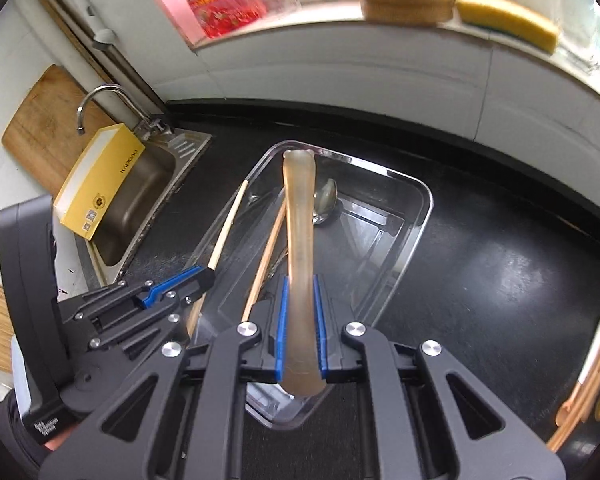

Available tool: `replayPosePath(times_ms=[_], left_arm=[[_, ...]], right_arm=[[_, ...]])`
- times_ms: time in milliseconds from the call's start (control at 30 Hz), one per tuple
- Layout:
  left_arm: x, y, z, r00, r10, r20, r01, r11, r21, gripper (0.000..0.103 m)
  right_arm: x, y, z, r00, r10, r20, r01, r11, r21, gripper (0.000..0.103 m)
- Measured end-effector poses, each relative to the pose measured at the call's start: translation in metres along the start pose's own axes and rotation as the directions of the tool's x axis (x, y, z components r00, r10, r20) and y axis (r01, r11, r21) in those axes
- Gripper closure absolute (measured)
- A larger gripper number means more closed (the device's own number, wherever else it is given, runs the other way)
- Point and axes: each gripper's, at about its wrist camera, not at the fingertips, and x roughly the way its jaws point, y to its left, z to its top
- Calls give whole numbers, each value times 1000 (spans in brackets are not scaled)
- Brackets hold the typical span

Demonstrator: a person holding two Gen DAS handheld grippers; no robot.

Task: Organize utensils
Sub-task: 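Carry the wooden spoon and chopstick to the clear tray and release both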

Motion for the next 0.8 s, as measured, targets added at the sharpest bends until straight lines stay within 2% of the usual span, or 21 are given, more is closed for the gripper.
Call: replayPosePath(times_ms=[267,633,667,700,733,767,800], left_arm=[[38,5,10,999,-1,-50,0,1000,-23,98],[57,7,14,997,9,-72,-10,1000,-16,98],[57,8,14,997,9,-74,-10,1000,-19,97],[57,9,14,997,12,-76,-14,1000,-24,94],[57,10,14,996,24,-88,-27,999,-29,89],[56,11,13,995,26,-96,-29,999,-37,64],[55,14,13,995,23,-93,-27,999,-47,29]], right_arm=[[50,-15,20,996,38,-81,-34,998,49,91],[72,-28,28,989,75,-124,-67,995,73,90],[71,-28,29,989,80,-123,-71,995,69,87],[69,-28,31,991,72,-117,-65,996,62,57],[66,-29,34,993,66,-101,-60,996,61,21],[56,-32,36,997,55,-56,-51,997,64,17],[45,-34,39,999,50,-21,-49,997,63,17]])
